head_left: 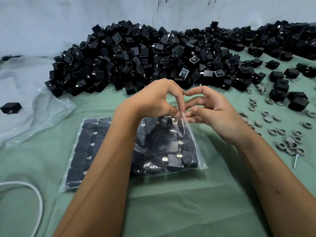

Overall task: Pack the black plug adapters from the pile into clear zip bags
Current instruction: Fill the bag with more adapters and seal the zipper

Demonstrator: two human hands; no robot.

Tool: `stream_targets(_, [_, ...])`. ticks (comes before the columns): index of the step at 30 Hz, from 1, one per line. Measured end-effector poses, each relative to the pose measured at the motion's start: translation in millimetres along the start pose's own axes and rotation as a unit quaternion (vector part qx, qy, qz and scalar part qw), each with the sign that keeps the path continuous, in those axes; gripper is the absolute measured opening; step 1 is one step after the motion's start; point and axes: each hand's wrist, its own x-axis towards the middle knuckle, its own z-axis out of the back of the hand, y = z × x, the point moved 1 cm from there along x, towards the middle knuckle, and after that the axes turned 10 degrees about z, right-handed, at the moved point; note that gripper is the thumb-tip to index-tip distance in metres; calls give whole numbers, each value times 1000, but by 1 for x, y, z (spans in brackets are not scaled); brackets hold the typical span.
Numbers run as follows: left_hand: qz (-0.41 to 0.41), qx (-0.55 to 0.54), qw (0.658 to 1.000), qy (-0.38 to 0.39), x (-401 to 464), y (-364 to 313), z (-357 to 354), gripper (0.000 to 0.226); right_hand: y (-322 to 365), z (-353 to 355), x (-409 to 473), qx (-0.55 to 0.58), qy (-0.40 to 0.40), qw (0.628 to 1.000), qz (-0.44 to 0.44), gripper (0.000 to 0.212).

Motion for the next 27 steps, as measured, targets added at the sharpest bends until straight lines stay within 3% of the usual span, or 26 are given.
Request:
stream_targets(11, [-7, -5, 1000, -11, 3, 2, 0, 19, 0, -13, 0, 152, 14, 986, -71, 32])
stream_targets(17, [-20, -17, 1000, -17, 4, 4, -1, 23, -2, -21, -2, 180, 66, 975, -113, 37])
stream_targets(19, [-15, -25, 999, -13, 3, 5, -2, 19, 1, -15, 0, 164, 38, 980, -109, 29])
stream_targets(22, [1, -32, 999, -22, 3, 8, -2, 19, 0, -1, 5, 60, -85, 991, -85, 16])
stream_targets(25, [40, -42, 997, -51, 2, 17, 2, 18, -4, 5, 10, -44, -194, 979, -45, 15])
stream_targets(27, [80, -25, 993, -88, -1, 26, 6, 14, -2, 4, 21, -128, -214, 968, -17, 16])
